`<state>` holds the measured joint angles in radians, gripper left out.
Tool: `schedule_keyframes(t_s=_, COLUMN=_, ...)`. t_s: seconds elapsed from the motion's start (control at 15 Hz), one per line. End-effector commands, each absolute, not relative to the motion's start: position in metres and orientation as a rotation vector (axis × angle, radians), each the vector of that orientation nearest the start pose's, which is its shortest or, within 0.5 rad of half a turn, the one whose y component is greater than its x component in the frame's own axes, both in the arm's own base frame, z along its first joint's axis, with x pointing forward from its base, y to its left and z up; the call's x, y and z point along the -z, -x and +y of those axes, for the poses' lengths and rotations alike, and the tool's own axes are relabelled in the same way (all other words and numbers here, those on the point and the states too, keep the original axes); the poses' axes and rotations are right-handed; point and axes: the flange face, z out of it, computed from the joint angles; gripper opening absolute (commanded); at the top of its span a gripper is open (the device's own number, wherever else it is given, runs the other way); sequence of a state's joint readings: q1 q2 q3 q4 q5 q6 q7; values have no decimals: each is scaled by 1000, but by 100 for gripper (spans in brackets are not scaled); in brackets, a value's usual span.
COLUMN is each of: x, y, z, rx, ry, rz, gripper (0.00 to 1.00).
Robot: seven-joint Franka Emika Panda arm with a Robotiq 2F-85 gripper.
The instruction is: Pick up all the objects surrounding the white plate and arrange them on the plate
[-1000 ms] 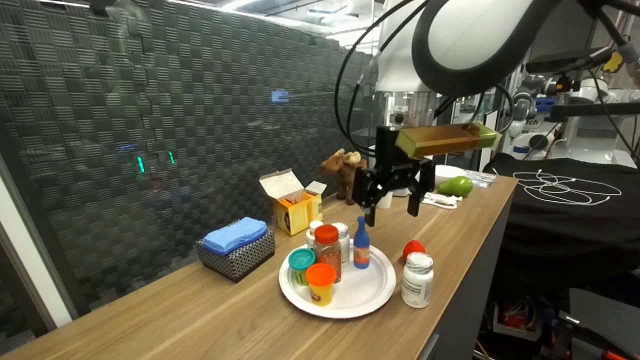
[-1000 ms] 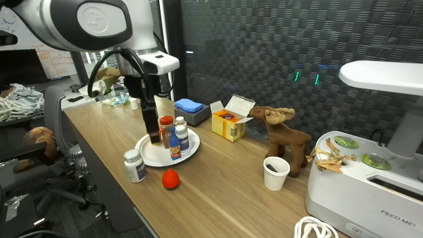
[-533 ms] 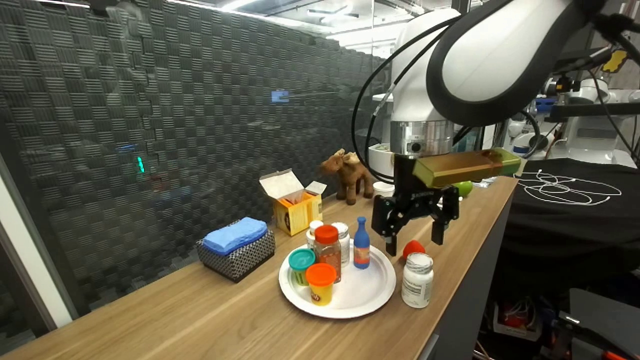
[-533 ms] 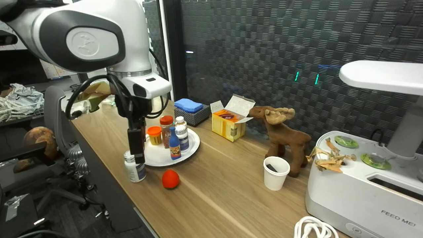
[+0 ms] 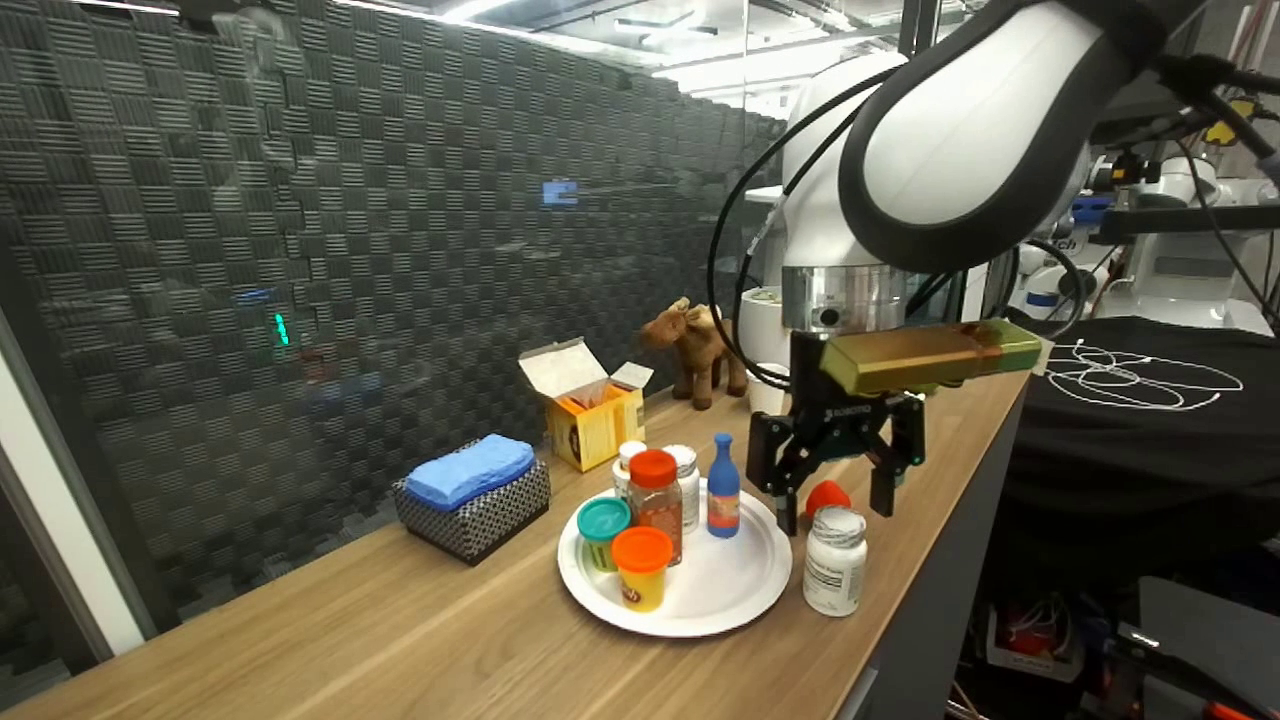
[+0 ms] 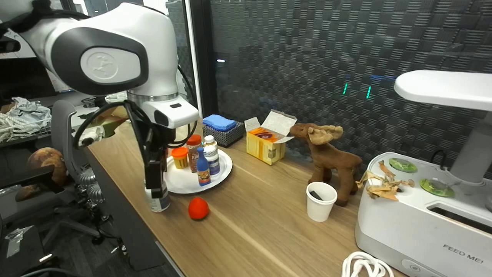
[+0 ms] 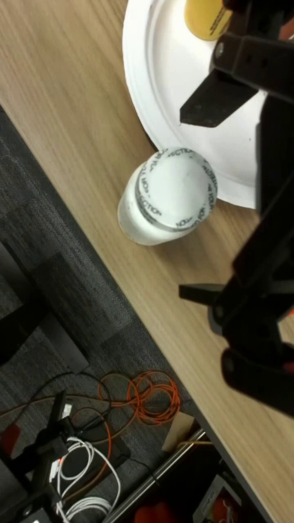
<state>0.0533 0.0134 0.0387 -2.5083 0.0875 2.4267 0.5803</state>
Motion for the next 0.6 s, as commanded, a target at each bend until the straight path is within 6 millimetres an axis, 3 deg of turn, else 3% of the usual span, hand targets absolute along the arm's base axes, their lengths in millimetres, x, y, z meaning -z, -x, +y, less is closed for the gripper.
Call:
schedule_keyframes(t_s=0.0, x=-267, y=-458, z=44, rx=-207, ry=2973, rz=876, gripper=68)
schedule_keyframes(t_s=0.33, x=-269, y=-454, z=51, rx=-230, ry=2993, rz=880, gripper=27)
schedule_keyframes(t_s=0.53, x=-274, y=-451, z=55, rx=-234, ry=3004, rz=899, gripper=26)
